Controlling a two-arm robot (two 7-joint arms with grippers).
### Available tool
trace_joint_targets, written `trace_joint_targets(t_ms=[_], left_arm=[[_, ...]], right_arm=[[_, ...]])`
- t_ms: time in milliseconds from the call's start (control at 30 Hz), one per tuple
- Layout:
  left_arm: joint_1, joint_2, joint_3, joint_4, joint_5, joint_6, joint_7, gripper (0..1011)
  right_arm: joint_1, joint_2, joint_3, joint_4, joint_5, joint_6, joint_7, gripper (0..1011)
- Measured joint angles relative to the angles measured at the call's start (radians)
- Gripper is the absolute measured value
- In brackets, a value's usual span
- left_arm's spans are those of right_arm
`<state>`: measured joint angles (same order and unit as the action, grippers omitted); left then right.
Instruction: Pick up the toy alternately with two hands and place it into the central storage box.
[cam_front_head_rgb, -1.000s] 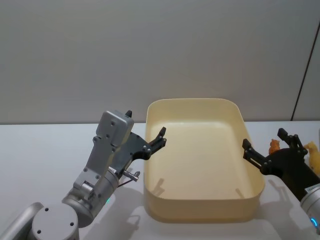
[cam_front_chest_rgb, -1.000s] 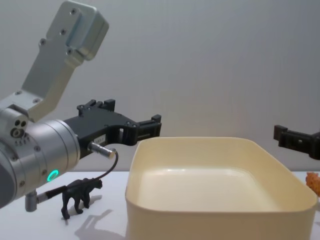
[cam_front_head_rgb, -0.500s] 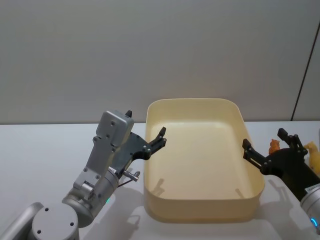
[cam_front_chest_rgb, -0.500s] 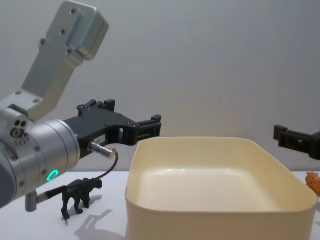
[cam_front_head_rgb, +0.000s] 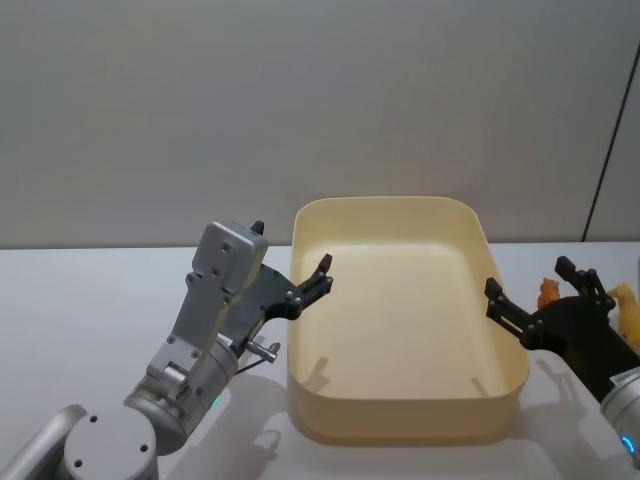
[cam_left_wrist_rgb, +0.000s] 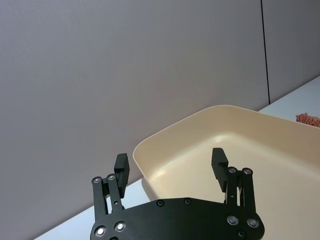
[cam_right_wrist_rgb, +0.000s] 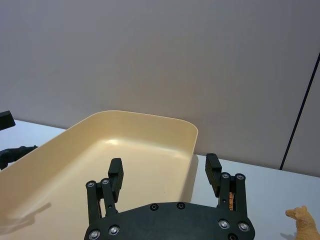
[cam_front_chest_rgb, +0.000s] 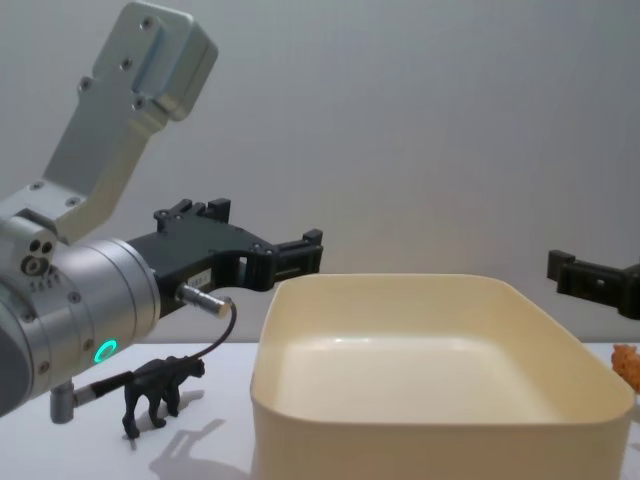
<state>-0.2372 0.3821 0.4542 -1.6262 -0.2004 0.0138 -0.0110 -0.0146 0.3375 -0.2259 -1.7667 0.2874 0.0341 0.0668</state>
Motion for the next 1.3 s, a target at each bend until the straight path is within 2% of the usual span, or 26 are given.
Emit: trace_joint_targets(t_ms=[700,900,1167,1300], left_arm=[[0.000,0.000,0.000,0.000,0.000,0.000,0.000,1001],[0.000,0.000,0.000,0.000,0.000,0.000,0.000,1001],[0.000,0.000,0.000,0.000,0.000,0.000,0.000,1002],[0.000,0.000,0.000,0.000,0.000,0.000,0.000,1001]], right_arm=[[-0.005,0.006,0.005,0.000,0.004,0.000,-0.002,1001],[-0.029,0.035,0.028,-0.013,0.031,-0.002,-0.015,1001],[-0.083,0.094,0.076,-0.043,0.085,0.010,-0.042,1001],[-0.095,0.107,0.087,-0.049,0.097,0.020,-0.049,1001]])
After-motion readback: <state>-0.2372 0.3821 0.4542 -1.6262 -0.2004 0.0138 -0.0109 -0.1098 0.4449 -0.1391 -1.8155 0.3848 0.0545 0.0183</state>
